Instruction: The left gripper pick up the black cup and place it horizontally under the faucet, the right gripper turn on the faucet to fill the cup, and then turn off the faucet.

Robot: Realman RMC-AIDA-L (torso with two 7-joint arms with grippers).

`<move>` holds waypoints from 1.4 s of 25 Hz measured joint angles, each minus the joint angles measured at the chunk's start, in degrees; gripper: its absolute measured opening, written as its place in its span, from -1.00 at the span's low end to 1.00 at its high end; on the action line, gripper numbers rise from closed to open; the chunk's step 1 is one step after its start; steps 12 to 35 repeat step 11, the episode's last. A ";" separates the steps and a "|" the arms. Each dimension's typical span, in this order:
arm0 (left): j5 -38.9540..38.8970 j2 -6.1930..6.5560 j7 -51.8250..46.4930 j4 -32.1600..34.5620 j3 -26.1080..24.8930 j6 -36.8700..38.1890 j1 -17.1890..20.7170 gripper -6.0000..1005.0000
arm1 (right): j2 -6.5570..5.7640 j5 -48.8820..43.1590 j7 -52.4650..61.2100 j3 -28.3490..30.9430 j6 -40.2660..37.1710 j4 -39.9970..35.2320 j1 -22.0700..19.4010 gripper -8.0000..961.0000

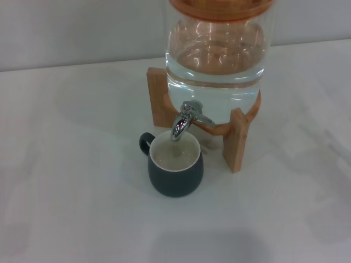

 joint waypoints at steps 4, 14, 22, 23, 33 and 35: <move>-0.05 -0.02 -0.61 0.00 0.03 -0.07 -0.53 0.75 | 0.00 0.51 0.06 0.28 0.26 0.24 0.09 0.70; -1.96 -0.50 -1.53 0.00 -0.27 -0.14 -0.48 0.78 | 0.00 1.01 0.17 0.35 0.60 0.42 0.44 0.70; -1.96 -0.50 -1.53 0.00 -0.27 -0.14 -0.48 0.78 | 0.00 1.01 0.17 0.35 0.60 0.42 0.44 0.70; -1.96 -0.50 -1.53 0.00 -0.27 -0.14 -0.48 0.78 | 0.00 1.01 0.17 0.35 0.60 0.42 0.44 0.70; -1.96 -0.50 -1.53 0.00 -0.27 -0.14 -0.48 0.78 | 0.00 1.01 0.17 0.35 0.60 0.42 0.44 0.70; -1.96 -0.50 -1.53 0.00 -0.27 -0.14 -0.48 0.78 | 0.00 1.01 0.17 0.35 0.60 0.42 0.44 0.70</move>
